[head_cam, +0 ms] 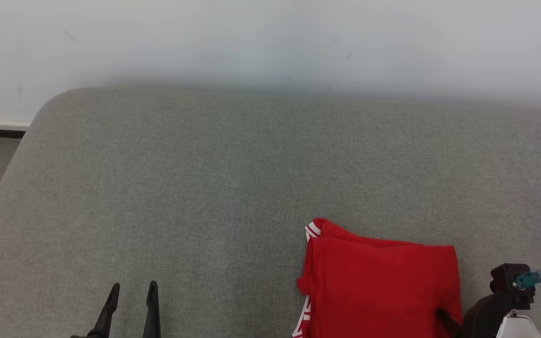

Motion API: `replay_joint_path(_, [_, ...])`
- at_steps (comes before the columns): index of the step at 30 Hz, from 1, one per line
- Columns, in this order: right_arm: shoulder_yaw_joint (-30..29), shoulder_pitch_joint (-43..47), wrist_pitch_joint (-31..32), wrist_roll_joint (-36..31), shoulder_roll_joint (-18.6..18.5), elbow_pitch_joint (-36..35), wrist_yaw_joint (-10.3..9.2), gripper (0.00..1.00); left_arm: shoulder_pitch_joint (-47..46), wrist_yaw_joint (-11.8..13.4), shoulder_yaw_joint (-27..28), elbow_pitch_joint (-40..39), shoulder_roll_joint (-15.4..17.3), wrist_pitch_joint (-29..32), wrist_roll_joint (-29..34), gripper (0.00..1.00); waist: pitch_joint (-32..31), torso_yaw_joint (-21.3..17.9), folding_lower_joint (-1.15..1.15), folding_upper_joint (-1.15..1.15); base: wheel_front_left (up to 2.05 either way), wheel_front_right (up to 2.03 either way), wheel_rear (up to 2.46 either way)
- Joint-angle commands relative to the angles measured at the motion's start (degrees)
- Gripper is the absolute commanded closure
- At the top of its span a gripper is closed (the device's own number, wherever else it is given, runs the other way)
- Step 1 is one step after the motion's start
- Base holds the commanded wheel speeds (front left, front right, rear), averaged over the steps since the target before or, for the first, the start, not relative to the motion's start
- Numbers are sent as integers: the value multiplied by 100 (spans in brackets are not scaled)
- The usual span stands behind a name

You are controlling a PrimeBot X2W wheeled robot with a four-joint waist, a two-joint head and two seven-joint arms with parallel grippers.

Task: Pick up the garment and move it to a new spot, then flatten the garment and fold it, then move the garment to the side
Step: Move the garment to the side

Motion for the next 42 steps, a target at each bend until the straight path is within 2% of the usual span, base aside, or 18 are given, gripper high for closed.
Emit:
replay_joint_path(1, [9,-68,-24,4,10,80,-17,0,-82,6,-22,-26,-8,-16,-1,0,86,55,-1,-1,0,0,0])
replay_joint_path(8, [200,-188,62,136,6,410,-16,2,-121,6,-51,-23,-9,-16,-10,0,179,107,-1,-1,0,0,0])
replay_joint_path(9, [229,-212,72,152,-9,443,-16,13,-125,6,-49,-23,-10,-16,-9,0,177,109,-1,-1,0,0,0])
replay_joint_path(10, [263,-250,76,157,-33,468,-10,55,-127,6,-47,-23,-10,-16,-11,0,175,109,-1,-1,0,0,0])
replay_joint_path(12, [340,-335,56,154,-116,462,-10,100,-116,6,-39,-29,-10,-16,-11,0,164,101,-1,-1,0,0,0])
replay_joint_path(18, [574,-771,146,130,-464,281,-10,100,-26,6,3,-97,-11,-16,-110,0,89,-14,-1,-1,0,0,0])
replay_joint_path(30, [1077,-2217,981,357,-1419,-318,-10,100,-106,98,-42,-328,-11,-16,-332,0,220,-554,-1,-1,0,0,0])
replay_joint_path(42, [894,-3077,1215,302,-1760,-425,-11,100,-314,192,-99,-461,-11,-15,-320,0,630,-1228,-1,-1,0,0,0])
